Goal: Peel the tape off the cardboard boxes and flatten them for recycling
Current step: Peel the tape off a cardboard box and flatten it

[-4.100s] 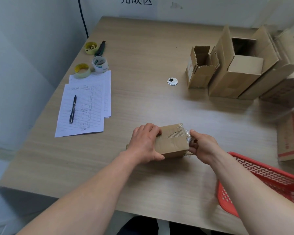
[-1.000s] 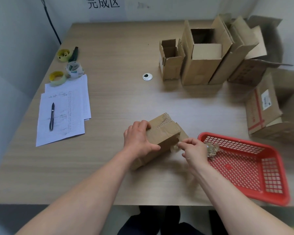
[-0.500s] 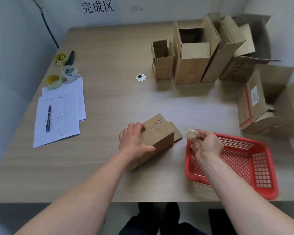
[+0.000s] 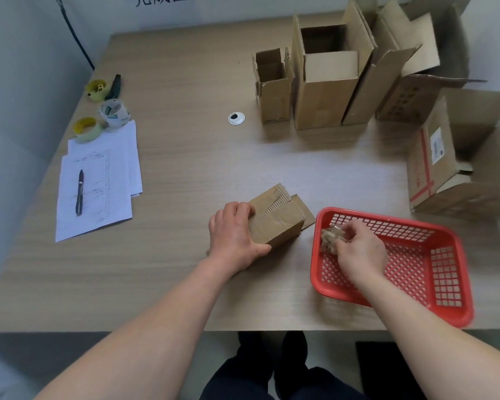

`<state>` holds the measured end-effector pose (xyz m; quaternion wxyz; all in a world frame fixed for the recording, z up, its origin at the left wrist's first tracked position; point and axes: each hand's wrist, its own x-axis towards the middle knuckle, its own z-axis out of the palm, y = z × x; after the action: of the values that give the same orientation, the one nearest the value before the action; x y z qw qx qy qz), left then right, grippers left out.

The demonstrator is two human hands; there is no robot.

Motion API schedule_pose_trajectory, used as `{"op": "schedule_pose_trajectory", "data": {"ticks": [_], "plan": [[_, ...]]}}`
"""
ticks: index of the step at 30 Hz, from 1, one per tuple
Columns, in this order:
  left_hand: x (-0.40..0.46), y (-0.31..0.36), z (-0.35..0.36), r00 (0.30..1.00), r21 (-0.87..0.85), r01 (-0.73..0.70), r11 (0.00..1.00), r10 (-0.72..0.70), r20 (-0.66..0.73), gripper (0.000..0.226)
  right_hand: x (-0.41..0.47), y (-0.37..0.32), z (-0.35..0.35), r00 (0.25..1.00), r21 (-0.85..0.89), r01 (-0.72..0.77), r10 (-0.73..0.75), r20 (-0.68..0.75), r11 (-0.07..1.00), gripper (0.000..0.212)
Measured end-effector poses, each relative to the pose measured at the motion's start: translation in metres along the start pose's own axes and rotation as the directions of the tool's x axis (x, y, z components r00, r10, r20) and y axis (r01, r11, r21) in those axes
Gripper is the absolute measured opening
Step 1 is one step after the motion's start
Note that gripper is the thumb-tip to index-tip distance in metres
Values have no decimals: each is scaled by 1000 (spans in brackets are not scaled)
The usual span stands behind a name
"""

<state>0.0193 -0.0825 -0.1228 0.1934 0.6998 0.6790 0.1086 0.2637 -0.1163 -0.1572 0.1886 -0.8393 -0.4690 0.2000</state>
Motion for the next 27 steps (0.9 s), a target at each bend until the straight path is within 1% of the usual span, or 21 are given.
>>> {"op": "schedule_pose_trajectory", "data": {"ticks": [3, 6, 9, 11, 13, 15, 16, 18, 19, 20, 21, 22, 24, 26, 27], "plan": [[0, -1, 0, 1000, 0, -10, 1000, 10, -7, 80, 8, 0, 3, 984, -117, 168, -159, 80, 979, 21], [-1, -2, 2, 1000, 6, -15, 1000, 15, -14, 80, 14, 3, 6, 947, -295, 299, -245, 206, 907, 25], [-1, -3, 3, 1000, 15, -18, 1000, 18, -7, 80, 17, 1, 7, 915, -388, 368, -253, 315, 845, 23], [-1, -4, 3, 1000, 21, -21, 1000, 21, 3, 80, 18, -2, 2, 911, -380, 355, -225, 346, 854, 24], [-1, -5, 1, 1000, 21, -29, 999, 29, 6, 81, 18, -2, -4, 921, -302, 302, -196, 336, 904, 28], [-1, -4, 0, 999, 16, -36, 999, 36, 0, 81, 16, 2, -10, 939, -182, 219, -157, 306, 959, 39], [-2, -5, -1, 999, 16, -37, 999, 37, 3, 81, 15, 6, -11, 948, -108, 162, -124, 293, 981, 45], [-3, -6, -1, 999, 14, -41, 999, 41, 11, 82, 13, 11, -10, 960, 84, -7, -17, 279, 996, 51], [-3, -6, -2, 999, 10, -48, 999, 47, 15, 82, 12, 13, -9, 961, 193, -111, 56, 269, 975, 49], [-3, -7, -3, 998, 9, -58, 998, 58, 22, 82, 11, 13, -8, 960, 303, -214, 142, 241, 929, 44], [-2, -7, -4, 997, 10, -69, 998, 69, 33, 82, 10, 11, -7, 949, 394, -305, 242, 201, 867, 38], [-2, -8, -5, 996, 13, -80, 997, 79, 44, 82, 11, 9, -7, 930, 479, -365, 330, 159, 798, 34], [-1, -10, -8, 993, 19, -102, 995, 100, 56, 83, 15, 4, -7, 876, 591, -439, 468, 115, 677, 30], [-1, -12, -10, 991, 26, -122, 992, 120, 57, 83, 20, 2, -6, 842, 677, -456, 527, 117, 578, 31], [-1, -14, -11, 990, 31, -133, 991, 132, 56, 83, 19, 0, -7, 831, 694, -464, 542, 125, 551, 32]]}}
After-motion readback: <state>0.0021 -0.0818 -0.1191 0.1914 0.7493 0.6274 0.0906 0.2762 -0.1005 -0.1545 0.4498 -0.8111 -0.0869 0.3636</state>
